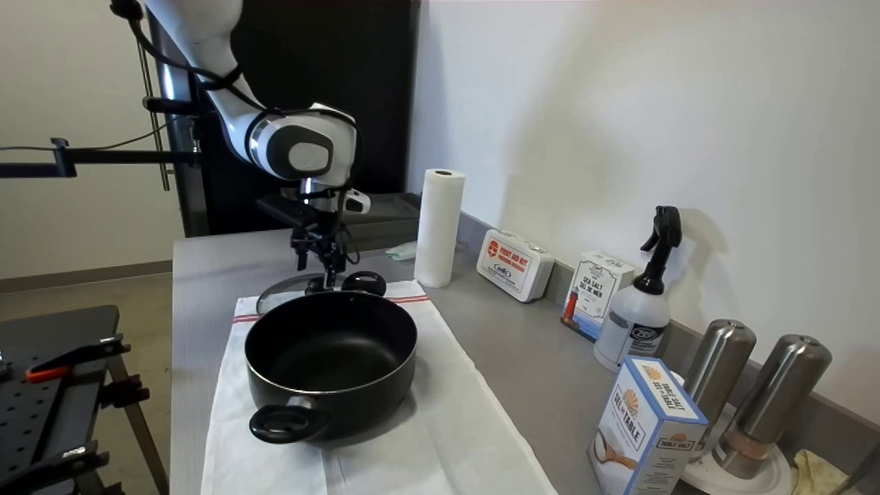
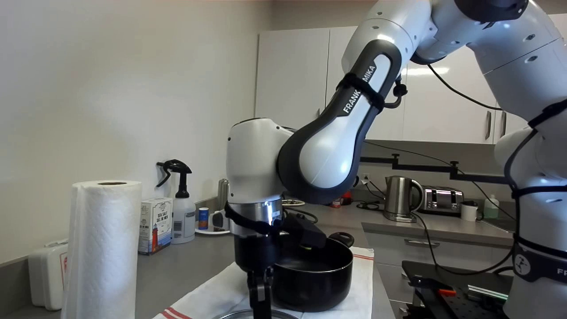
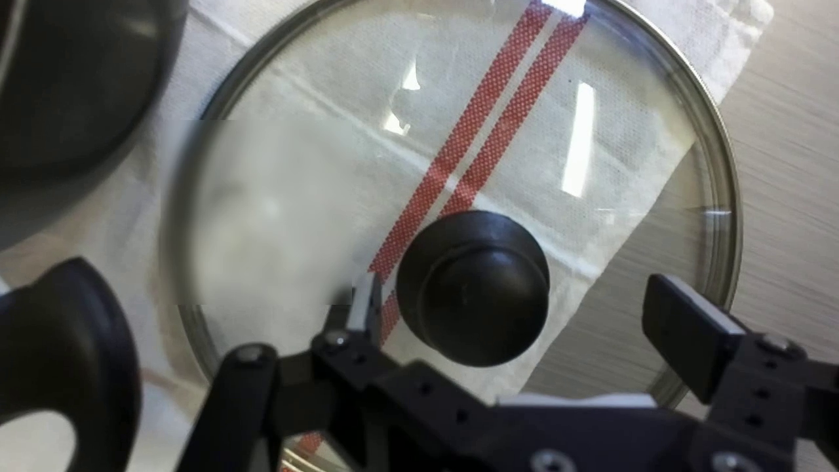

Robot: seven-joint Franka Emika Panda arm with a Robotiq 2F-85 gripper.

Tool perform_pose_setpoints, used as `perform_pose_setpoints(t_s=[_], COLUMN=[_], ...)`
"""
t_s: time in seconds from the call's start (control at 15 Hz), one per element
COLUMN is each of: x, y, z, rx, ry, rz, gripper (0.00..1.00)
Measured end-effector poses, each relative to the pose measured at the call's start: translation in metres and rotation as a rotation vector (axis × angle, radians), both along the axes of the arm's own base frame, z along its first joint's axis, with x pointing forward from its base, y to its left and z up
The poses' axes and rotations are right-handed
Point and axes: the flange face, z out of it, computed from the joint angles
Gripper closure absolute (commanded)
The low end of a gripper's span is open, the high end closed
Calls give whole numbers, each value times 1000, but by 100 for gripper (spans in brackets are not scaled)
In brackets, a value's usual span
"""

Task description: Put the lid on the pot

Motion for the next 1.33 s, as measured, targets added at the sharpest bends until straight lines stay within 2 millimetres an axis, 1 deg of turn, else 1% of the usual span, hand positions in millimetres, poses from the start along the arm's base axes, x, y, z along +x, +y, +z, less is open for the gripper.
perform_pose_setpoints(t_s=[0.47,0.53,0.6,0.93,1.0,1.07,1.33], x=[1,1,1,4,4,5,6], y=[1,1,1,1,0,-1,-1], z=[-8,-8,-9,-10,-10,-9,-9], rx=[-6,-7,-7,-6,-7,-7,-7], ry=[7,7,7,5,4,2,1], rz=[17,17,17,19,19,20,25], gripper=[0,25,26,63,72,75,75])
